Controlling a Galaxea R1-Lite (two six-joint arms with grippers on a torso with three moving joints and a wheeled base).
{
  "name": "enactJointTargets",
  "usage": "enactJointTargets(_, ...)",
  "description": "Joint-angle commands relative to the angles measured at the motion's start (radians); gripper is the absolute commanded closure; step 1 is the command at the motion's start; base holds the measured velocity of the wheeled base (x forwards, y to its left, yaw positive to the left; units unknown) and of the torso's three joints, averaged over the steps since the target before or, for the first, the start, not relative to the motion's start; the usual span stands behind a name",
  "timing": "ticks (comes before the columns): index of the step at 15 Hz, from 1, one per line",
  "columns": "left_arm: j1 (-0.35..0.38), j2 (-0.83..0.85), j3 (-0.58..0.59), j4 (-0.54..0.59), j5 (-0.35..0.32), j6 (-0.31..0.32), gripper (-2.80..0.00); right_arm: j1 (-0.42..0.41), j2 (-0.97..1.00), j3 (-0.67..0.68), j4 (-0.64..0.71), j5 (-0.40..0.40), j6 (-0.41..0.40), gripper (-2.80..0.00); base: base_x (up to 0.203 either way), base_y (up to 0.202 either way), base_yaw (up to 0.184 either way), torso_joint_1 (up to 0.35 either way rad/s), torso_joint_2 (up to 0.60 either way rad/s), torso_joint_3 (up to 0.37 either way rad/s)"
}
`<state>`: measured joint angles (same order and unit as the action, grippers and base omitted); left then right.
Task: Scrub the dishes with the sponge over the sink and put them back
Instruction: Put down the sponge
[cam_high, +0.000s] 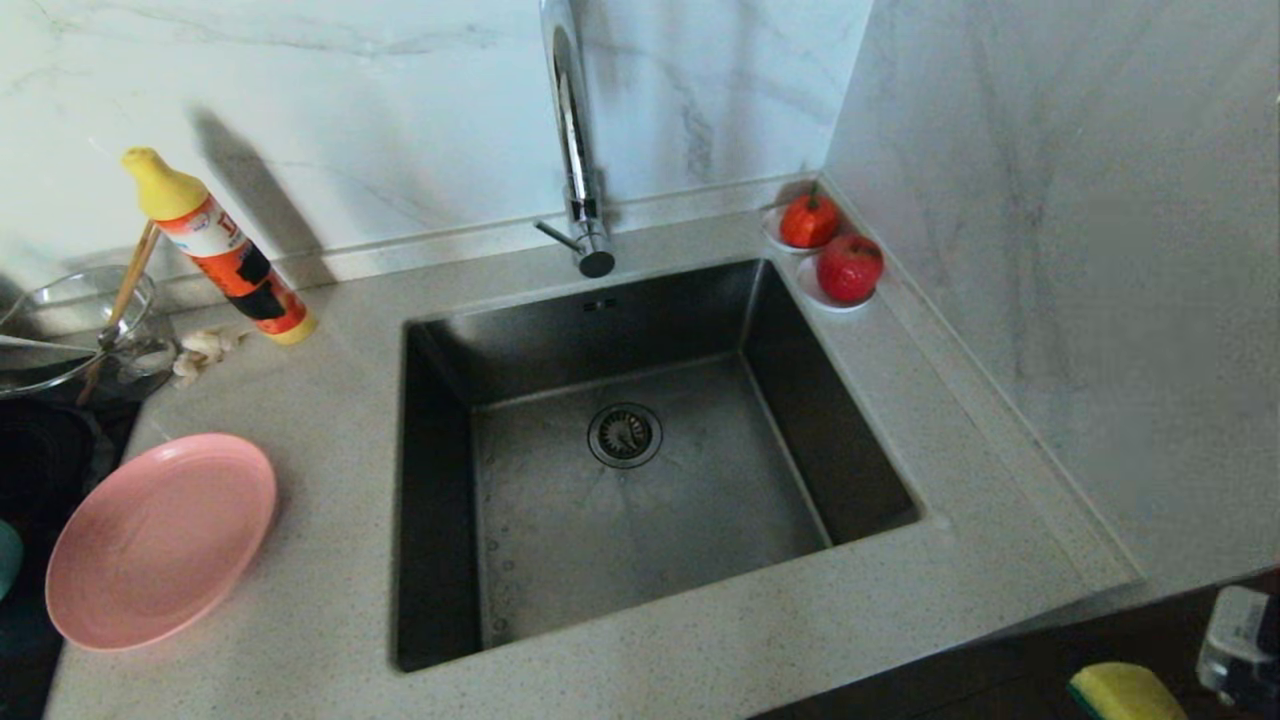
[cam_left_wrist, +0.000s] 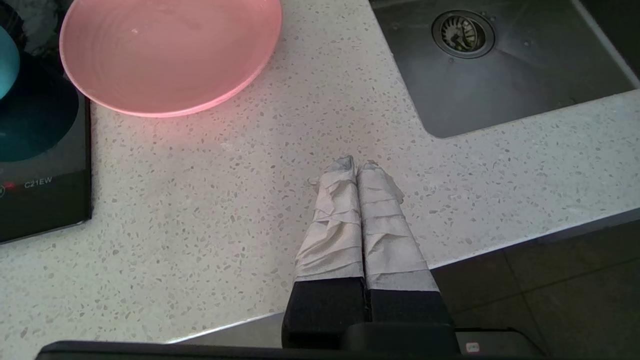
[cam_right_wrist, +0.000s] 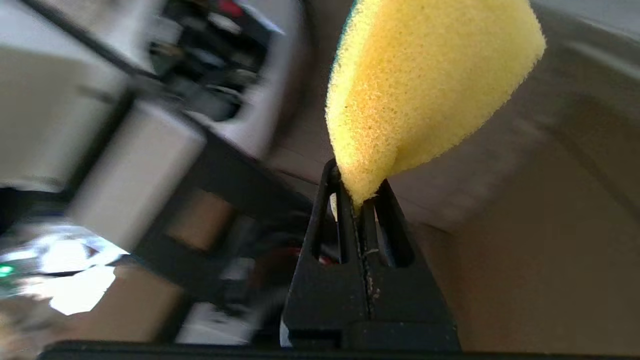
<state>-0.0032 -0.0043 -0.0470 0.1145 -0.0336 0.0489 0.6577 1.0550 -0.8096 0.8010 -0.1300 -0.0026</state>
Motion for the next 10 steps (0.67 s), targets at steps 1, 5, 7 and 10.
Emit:
enactJointTargets(1,0.0,0.001,0.001,0.002,0.0,0.0,0.0,0.002,-0.049,0.059,-0.009,-0.066,-0.017,0.0,0.0,0.0,0.0,0.0,0.0,0.0)
enactJointTargets(5,0.0,0.001,0.001,0.002,0.0,0.0,0.0,0.0,-0.03,0.091,-0.047,-0.076,-0.014,0.0,0.0,0.0,0.0,0.0,0.0,0.0)
enactJointTargets(7,0.0,0.001,0.001,0.002,0.0,0.002,0.0,0.008,0.017,0.126,-0.127,-0.108,-0.006,0.0,0.0,0.0,0.0,0.0,0.0,0.0)
enactJointTargets(10,0.0,0.001,0.001,0.002,0.0,0.0,0.0,0.004,0.076,0.19,-0.212,-0.133,-0.011,0.0,0.0,0.0,0.0,0.0,0.0,0.0)
